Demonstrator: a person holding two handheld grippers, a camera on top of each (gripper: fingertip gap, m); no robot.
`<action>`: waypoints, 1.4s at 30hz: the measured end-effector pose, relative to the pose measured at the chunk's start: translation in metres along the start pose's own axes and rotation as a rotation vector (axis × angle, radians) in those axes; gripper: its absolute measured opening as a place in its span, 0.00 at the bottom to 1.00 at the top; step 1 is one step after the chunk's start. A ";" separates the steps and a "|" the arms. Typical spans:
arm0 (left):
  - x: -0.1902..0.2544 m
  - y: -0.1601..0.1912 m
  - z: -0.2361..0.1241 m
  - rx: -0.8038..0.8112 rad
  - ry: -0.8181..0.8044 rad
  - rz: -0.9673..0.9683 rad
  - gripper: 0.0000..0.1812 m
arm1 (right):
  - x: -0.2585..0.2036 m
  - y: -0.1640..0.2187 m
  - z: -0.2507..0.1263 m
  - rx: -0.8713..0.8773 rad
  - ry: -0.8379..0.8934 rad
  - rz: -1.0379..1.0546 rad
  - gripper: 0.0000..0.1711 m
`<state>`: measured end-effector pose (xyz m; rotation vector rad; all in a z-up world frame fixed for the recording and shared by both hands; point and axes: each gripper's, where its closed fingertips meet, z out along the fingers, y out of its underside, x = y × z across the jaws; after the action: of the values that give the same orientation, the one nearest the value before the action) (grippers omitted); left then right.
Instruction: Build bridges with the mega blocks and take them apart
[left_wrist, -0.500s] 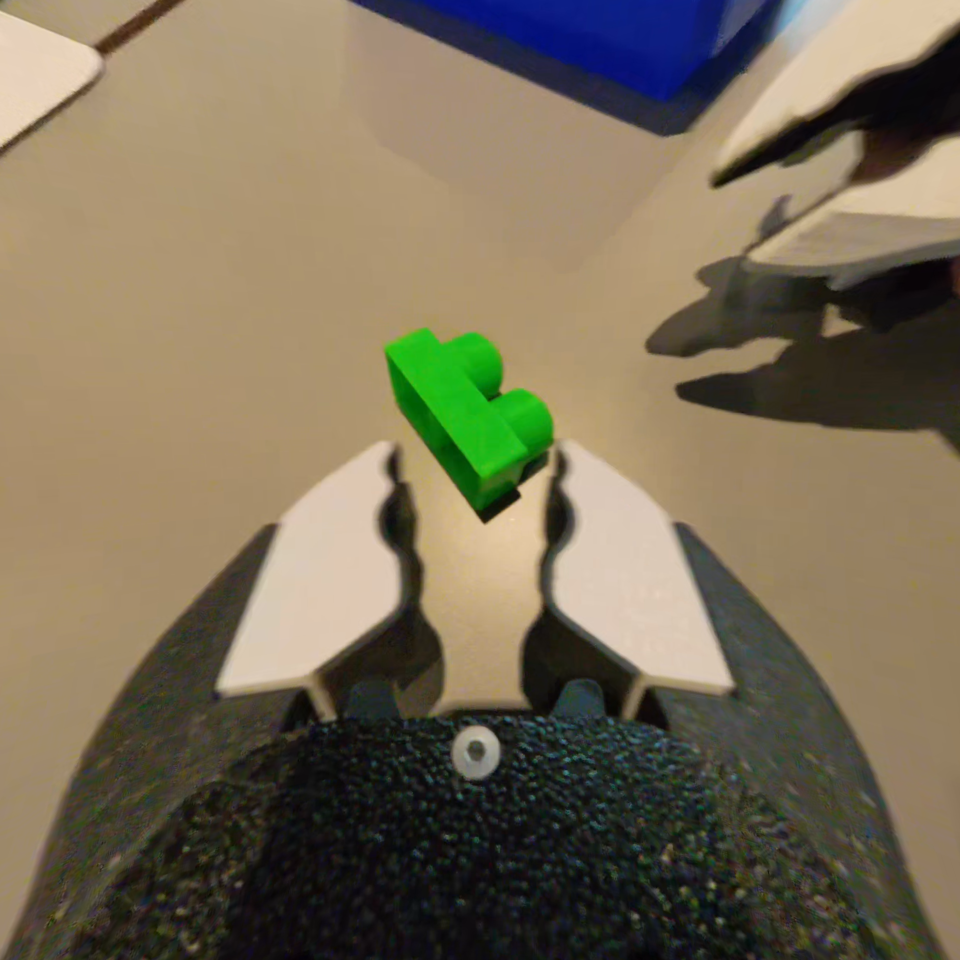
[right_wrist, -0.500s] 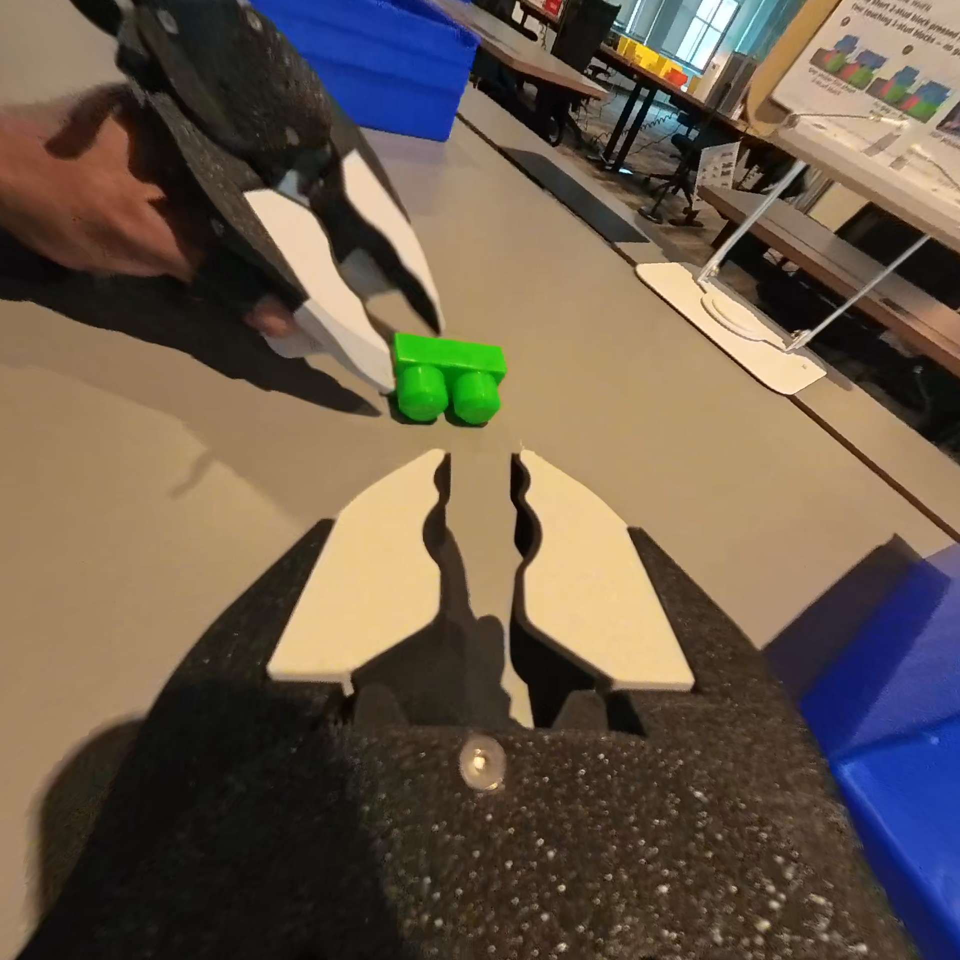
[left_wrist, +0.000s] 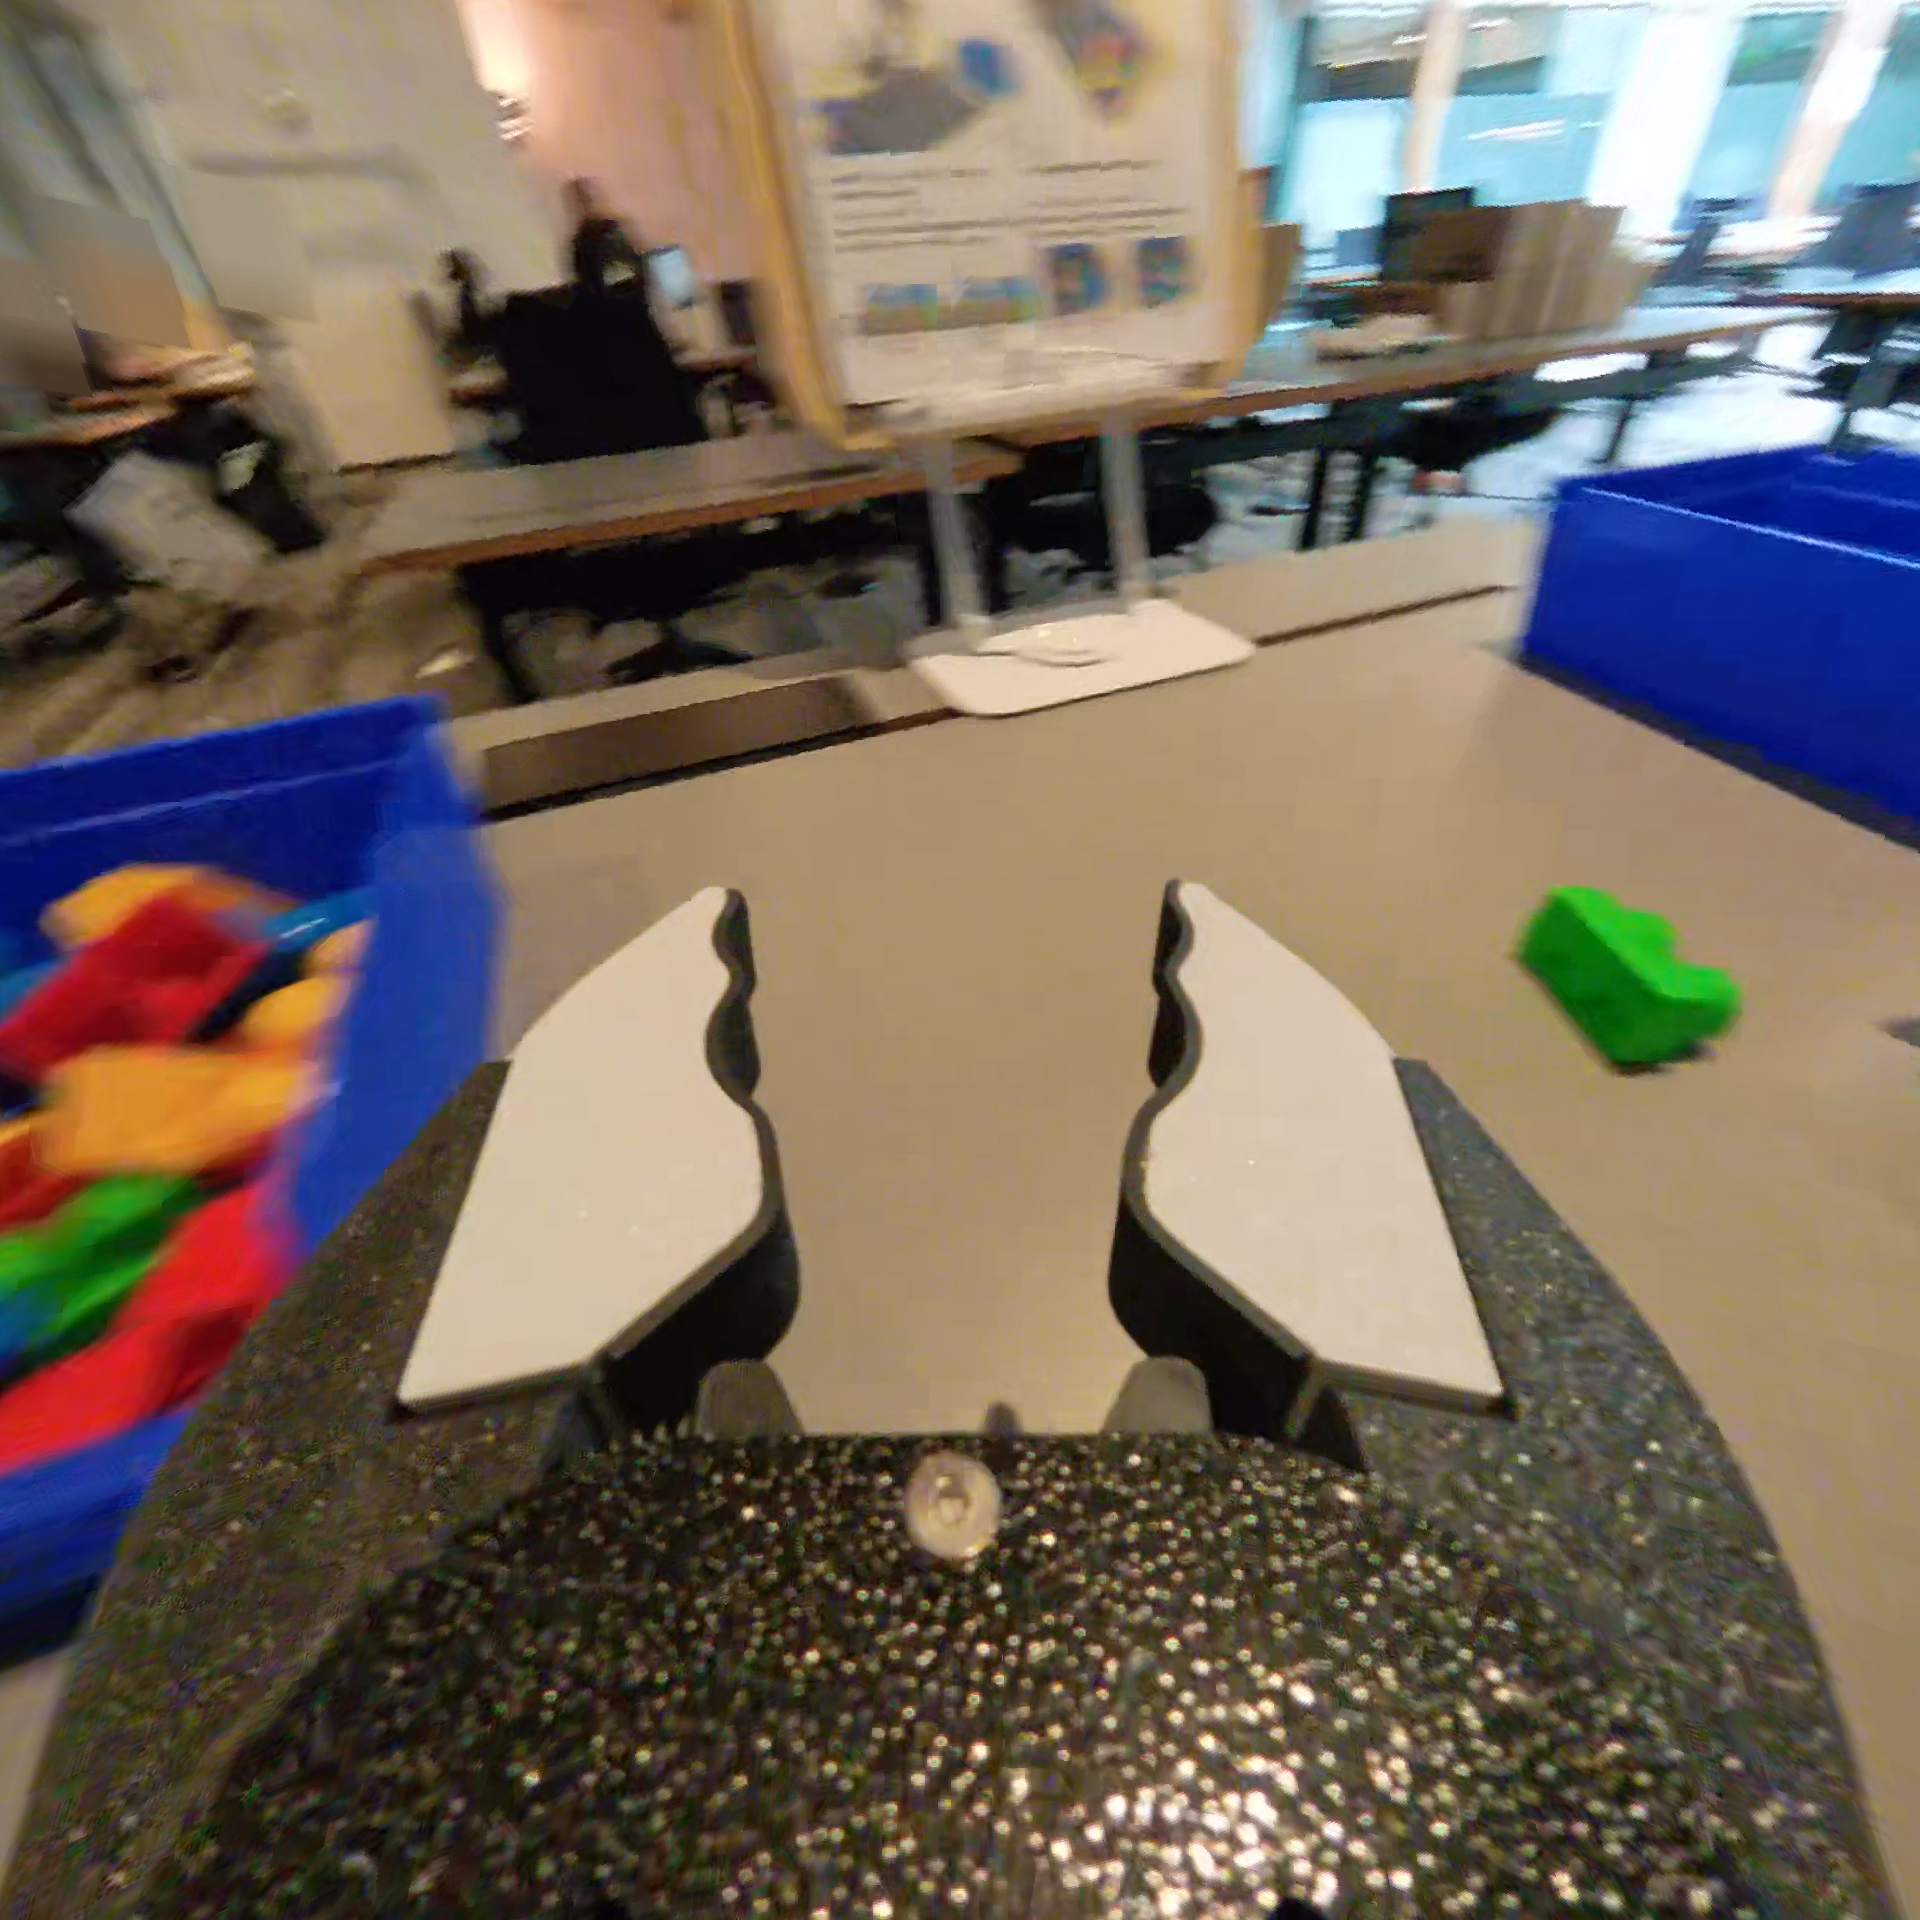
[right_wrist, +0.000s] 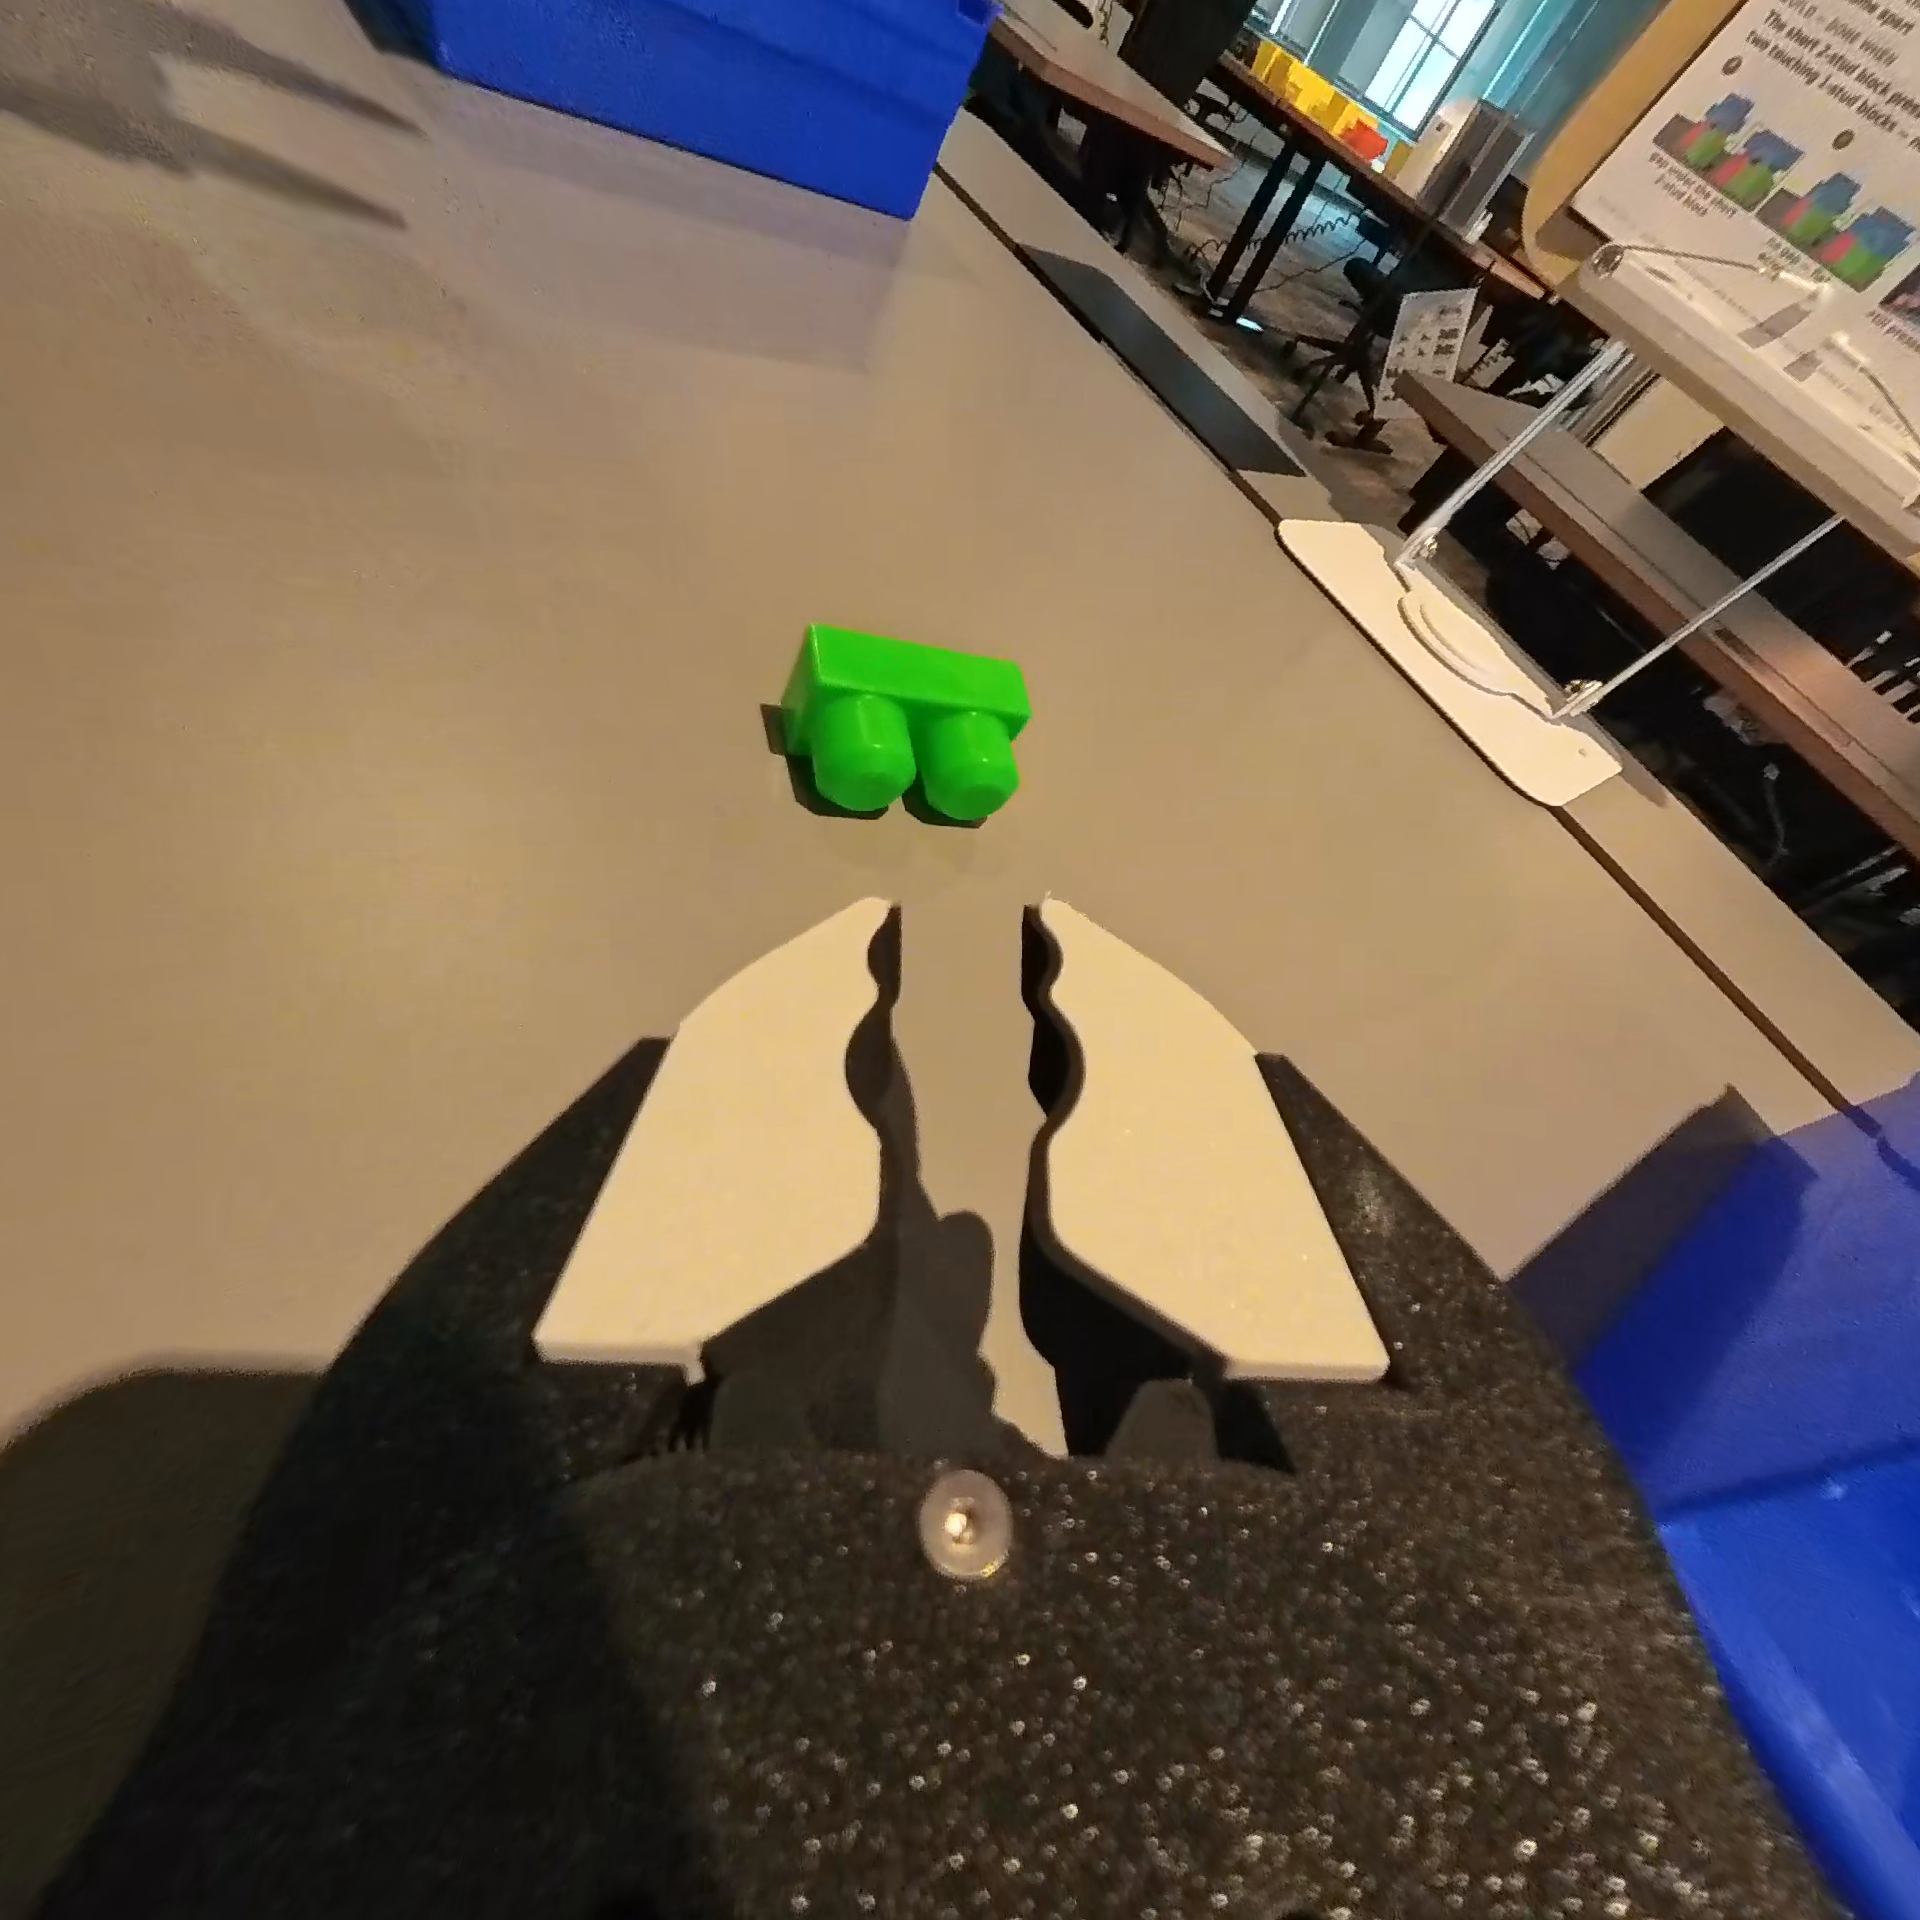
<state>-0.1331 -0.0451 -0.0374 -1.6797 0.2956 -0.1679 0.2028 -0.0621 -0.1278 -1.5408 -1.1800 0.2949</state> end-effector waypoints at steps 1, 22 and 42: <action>-0.032 -0.001 -0.016 -0.011 -0.077 -0.030 0.40 | -0.001 0.001 0.001 -0.007 0.000 -0.005 0.13; -0.252 0.120 -0.023 -0.890 -0.416 -0.117 0.38 | -0.008 0.009 0.008 -0.076 0.011 -0.096 0.13; -0.058 -0.026 -0.033 -0.176 0.304 -0.357 0.04 | -0.006 0.007 0.008 -0.063 0.008 -0.074 0.13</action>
<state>-0.1950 -0.0570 -0.0043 -1.8721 0.2386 -0.6841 0.1980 -0.0613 -0.1386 -1.5470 -1.2471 0.2045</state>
